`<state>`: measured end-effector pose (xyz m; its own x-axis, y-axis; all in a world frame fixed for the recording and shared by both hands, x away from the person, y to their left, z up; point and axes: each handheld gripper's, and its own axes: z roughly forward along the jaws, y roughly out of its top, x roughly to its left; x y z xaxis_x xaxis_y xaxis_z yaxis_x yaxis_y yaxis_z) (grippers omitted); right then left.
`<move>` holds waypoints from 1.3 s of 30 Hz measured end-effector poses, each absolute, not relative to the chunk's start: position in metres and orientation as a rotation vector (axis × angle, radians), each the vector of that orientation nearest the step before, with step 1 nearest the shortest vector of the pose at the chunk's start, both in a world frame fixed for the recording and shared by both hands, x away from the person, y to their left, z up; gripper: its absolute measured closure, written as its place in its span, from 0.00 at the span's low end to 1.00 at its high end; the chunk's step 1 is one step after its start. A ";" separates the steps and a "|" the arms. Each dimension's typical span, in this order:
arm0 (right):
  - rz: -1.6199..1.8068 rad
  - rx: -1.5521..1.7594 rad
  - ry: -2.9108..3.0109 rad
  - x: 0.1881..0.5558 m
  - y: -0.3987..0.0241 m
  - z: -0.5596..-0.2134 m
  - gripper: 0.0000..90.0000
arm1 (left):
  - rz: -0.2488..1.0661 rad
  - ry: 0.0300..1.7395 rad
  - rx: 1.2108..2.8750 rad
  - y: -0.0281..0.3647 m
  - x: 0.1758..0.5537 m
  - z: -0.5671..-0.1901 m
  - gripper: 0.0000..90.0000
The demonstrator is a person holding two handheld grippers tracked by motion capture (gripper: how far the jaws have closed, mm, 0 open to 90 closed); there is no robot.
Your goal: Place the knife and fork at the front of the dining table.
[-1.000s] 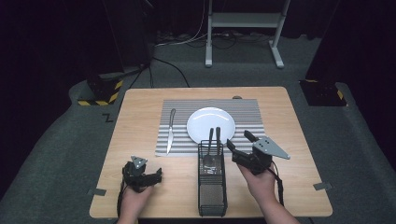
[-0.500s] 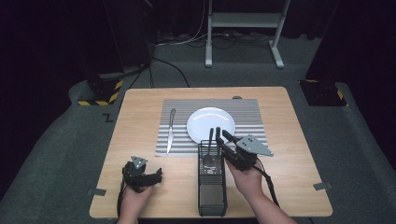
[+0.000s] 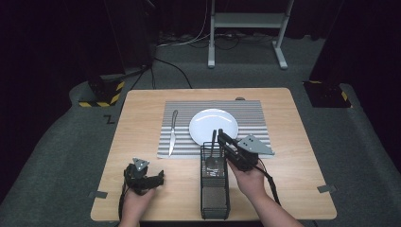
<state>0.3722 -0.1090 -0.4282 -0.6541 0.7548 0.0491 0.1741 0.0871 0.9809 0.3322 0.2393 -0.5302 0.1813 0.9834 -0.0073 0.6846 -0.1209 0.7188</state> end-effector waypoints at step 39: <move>1.706 0.807 1.837 0.359 -0.117 -0.422 0.96 | 0.654 1.564 1.875 0.239 0.332 -0.530 0.05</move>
<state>0.3594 -0.1166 -0.4218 -0.6979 0.7154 0.0328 0.0856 0.0378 0.9956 0.3321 0.2394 -0.5302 0.1826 0.9832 -0.0078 0.6848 -0.1215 0.7186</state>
